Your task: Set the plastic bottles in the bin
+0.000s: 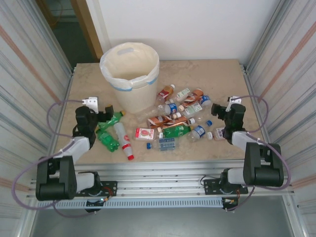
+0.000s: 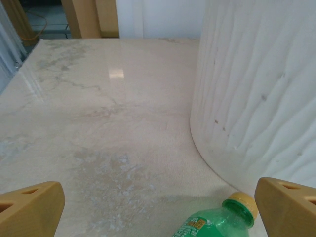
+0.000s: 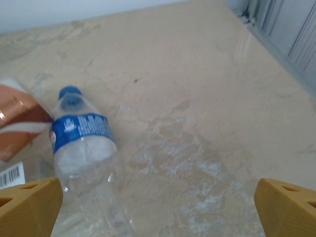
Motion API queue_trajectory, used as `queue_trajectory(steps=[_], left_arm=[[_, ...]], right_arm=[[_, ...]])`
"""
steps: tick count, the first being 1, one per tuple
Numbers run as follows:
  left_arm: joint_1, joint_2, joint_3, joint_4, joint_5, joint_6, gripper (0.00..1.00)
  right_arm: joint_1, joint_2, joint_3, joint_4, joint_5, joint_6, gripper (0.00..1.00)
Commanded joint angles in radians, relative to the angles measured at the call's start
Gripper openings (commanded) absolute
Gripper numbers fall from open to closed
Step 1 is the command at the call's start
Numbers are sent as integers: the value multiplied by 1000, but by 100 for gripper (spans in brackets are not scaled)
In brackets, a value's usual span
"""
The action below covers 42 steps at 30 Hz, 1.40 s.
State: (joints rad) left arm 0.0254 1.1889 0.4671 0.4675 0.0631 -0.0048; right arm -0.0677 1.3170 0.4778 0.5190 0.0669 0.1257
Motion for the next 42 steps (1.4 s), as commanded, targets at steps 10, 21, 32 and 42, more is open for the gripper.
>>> queue_trajectory(steps=[10,21,32,42], left_arm=[[-3,-415,69,-659,-131,-375,99],[-6,-643,55,-1078,-211,-556,99],[-21,-613,8,-1165,-88,-668,99],[-72,-484,-10,-1110,-83,-695,98]], right_arm=[[-4,-183,159,-411,122,148,98],[-3,-265,234,-615,138,216,98],[-4,-269,300,-729,160,225,98],[6,-290,329,-774,141,239,98]])
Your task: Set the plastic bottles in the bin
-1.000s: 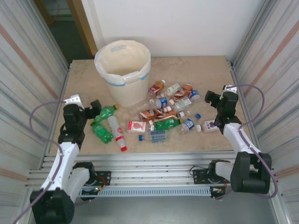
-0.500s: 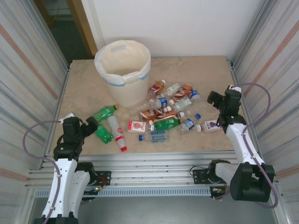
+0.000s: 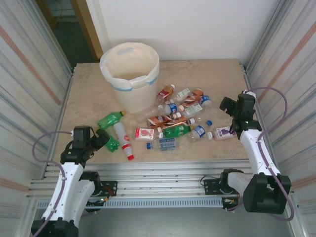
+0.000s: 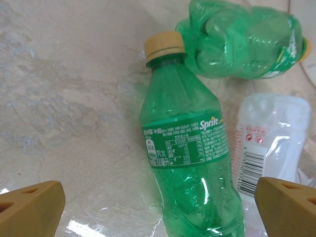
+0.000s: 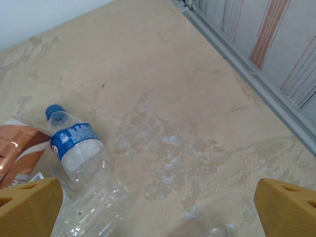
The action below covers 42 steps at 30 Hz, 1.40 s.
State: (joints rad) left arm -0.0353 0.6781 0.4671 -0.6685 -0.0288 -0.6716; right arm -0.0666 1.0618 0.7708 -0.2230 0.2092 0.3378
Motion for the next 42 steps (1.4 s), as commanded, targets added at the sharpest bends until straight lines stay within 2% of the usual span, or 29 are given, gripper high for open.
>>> queue_trajectory(steps=[1,6,15,23,28,36,42], left_arm=[[-18,41,-14,37,6,-32,97],[-35,105,-25,93,-2,-33,91],[-39,223,-23,166,-40,-23,90],[-40,308,-33,214,-50,-30,83],[-38,359,-34,236,-67,-47,73],[-28,413,-33,271,-69,-63,43],[-29,331,-25,216,-76,-67,35]], right_arm=[[7,-38,38,-36,-1,27,98],[21,-52,50,-53,4,26,98],[69,-48,84,-72,31,9,98],[93,-66,93,-100,65,10,98],[96,-87,95,-113,71,12,98],[100,-79,134,-131,70,18,98],[116,-96,154,-132,67,25,98]])
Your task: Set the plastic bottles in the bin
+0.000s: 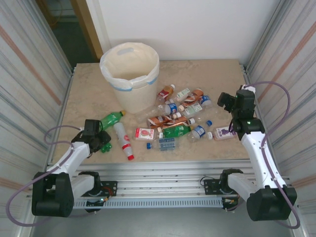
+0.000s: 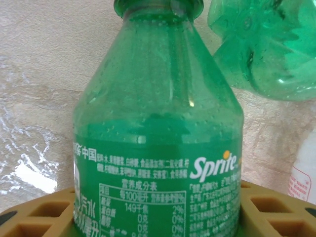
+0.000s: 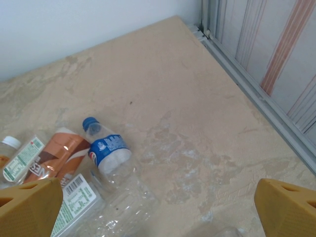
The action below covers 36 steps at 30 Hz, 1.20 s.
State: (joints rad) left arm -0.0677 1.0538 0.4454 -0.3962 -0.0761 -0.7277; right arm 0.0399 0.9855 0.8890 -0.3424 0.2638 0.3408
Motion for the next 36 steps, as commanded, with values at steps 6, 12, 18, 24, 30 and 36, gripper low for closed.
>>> queue_trajectory(steps=[6,12,18,24,30,36], left_arm=[[-4,-245,24,-188,-58,-14,29],[-16,-390,116,-264,-50,19,26],[-71,-392,289,-265,-53,70,23],[-130,-352,464,-239,-110,121,21],[-151,-262,601,-159,-58,164,19],[-230,-153,747,-93,-76,223,19]], right_arm=[[20,-26,79,-15,2,34,98],[34,-26,139,-18,5,76,98],[66,-18,179,-23,-5,109,98],[96,-2,211,-47,0,117,98],[112,-20,209,-78,-14,127,98],[115,-34,208,-109,-15,126,98]])
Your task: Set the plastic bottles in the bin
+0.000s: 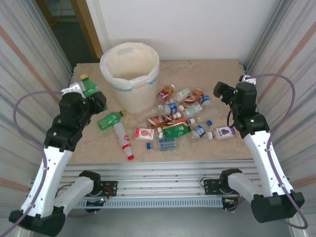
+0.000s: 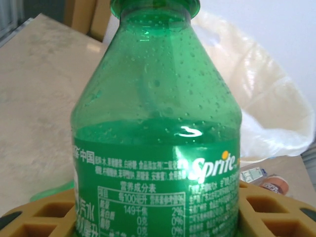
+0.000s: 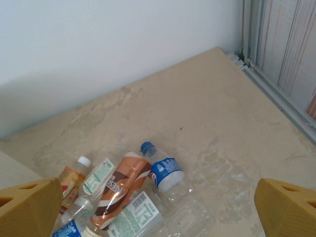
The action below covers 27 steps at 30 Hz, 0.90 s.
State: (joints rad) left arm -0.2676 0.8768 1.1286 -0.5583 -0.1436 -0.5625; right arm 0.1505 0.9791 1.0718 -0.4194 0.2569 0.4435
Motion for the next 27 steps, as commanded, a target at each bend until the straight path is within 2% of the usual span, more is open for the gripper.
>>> queue_trajectory(steps=[1,7,21,27], left_arm=[[-46,45,91,82,-10,70,18],[-112,185,261,124,1,129,18],[-155,514,603,149,110,245,18],[-156,658,727,133,97,302,19]], right_arm=[[6,-28,27,-37,-8,24,98],[6,-39,36,-60,-21,25,98],[12,-61,0,-104,-10,43,98],[12,-70,-22,-111,10,45,98]])
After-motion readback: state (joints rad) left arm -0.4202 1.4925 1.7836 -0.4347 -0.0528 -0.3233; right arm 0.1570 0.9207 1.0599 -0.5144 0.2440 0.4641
